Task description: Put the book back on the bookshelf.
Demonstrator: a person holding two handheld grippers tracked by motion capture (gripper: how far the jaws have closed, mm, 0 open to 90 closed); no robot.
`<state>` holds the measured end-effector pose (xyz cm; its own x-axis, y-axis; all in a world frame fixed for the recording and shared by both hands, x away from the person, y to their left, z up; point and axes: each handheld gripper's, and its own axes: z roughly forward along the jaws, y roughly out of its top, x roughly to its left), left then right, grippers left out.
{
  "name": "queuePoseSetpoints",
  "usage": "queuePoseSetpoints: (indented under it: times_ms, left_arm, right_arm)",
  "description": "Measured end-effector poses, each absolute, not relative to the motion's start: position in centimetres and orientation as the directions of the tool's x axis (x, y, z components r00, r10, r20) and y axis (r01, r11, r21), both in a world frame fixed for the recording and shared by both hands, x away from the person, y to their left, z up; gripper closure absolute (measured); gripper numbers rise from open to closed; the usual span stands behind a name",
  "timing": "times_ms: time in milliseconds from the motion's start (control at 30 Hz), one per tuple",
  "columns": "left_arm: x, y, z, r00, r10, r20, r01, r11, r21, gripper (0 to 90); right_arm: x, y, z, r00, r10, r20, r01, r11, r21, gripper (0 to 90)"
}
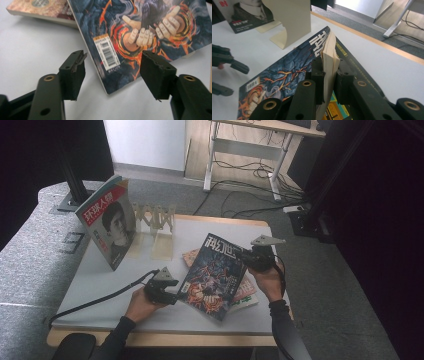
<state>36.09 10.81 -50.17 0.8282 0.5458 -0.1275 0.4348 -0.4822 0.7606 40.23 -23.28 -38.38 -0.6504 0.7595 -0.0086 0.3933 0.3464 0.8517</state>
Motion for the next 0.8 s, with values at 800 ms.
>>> queuePoseSetpoints:
  times_ms: [800]
  left_arm:
    - [41.6,9.0,-47.0,0.87,0.482,-0.108,0.386,-0.526,0.758,40.4]
  right_arm:
    - [36.9,-21.7,-35.3,-0.731,0.681,-0.048,0.279,0.363,0.889,77.2]
